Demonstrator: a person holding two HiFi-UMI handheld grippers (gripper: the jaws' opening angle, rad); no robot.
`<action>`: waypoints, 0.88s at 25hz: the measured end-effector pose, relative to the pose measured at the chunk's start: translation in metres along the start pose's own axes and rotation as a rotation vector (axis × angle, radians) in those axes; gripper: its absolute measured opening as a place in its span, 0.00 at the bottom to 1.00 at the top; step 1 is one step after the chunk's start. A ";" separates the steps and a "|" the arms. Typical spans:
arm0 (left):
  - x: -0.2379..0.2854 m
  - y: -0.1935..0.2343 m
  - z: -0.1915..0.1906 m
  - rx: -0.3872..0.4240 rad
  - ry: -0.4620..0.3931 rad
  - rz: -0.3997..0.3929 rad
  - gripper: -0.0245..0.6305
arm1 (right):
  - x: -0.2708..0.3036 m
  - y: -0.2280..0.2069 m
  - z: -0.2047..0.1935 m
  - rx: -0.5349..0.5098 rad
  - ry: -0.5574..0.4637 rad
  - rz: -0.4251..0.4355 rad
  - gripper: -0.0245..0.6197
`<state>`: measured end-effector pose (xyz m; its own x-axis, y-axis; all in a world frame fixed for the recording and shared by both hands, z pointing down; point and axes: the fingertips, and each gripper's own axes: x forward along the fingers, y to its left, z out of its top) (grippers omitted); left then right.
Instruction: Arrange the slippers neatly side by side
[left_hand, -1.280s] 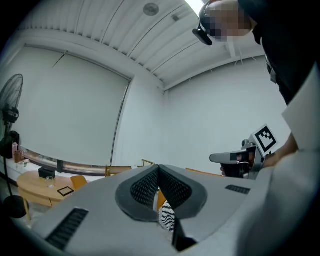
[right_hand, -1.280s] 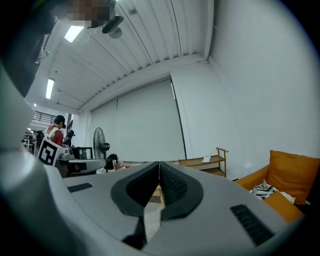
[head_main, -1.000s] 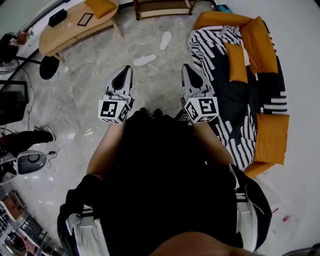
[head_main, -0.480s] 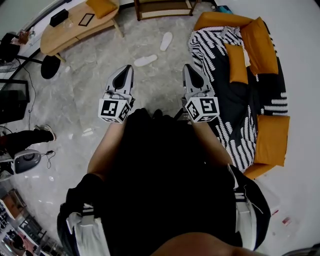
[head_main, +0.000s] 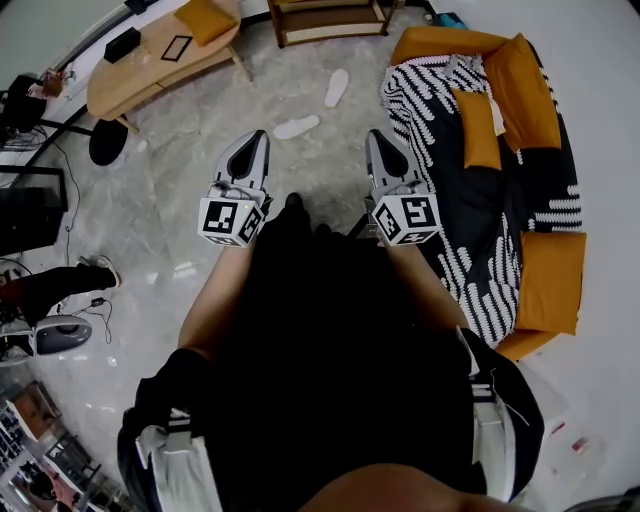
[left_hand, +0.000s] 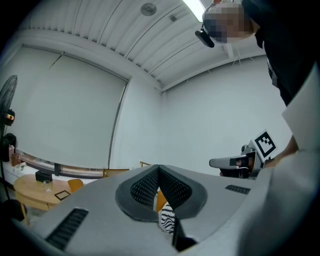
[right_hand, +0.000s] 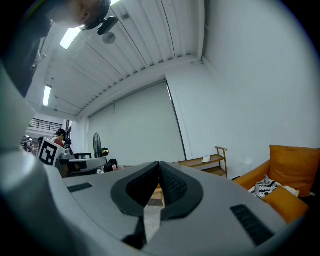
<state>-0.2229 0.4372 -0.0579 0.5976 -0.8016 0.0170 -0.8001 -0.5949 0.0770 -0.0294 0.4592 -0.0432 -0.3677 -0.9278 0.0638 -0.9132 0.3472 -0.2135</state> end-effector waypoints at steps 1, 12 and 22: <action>0.002 0.001 0.000 0.001 -0.001 -0.001 0.06 | 0.002 -0.001 0.000 0.001 0.000 0.002 0.09; 0.039 0.028 -0.007 -0.026 -0.022 0.017 0.06 | 0.037 -0.021 -0.002 -0.014 0.009 0.003 0.09; 0.103 0.080 -0.005 -0.064 -0.033 0.009 0.06 | 0.108 -0.039 0.004 -0.025 0.020 0.006 0.09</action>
<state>-0.2253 0.3074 -0.0447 0.5874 -0.8091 -0.0150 -0.7999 -0.5834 0.1406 -0.0326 0.3453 -0.0318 -0.3764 -0.9228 0.0823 -0.9149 0.3562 -0.1898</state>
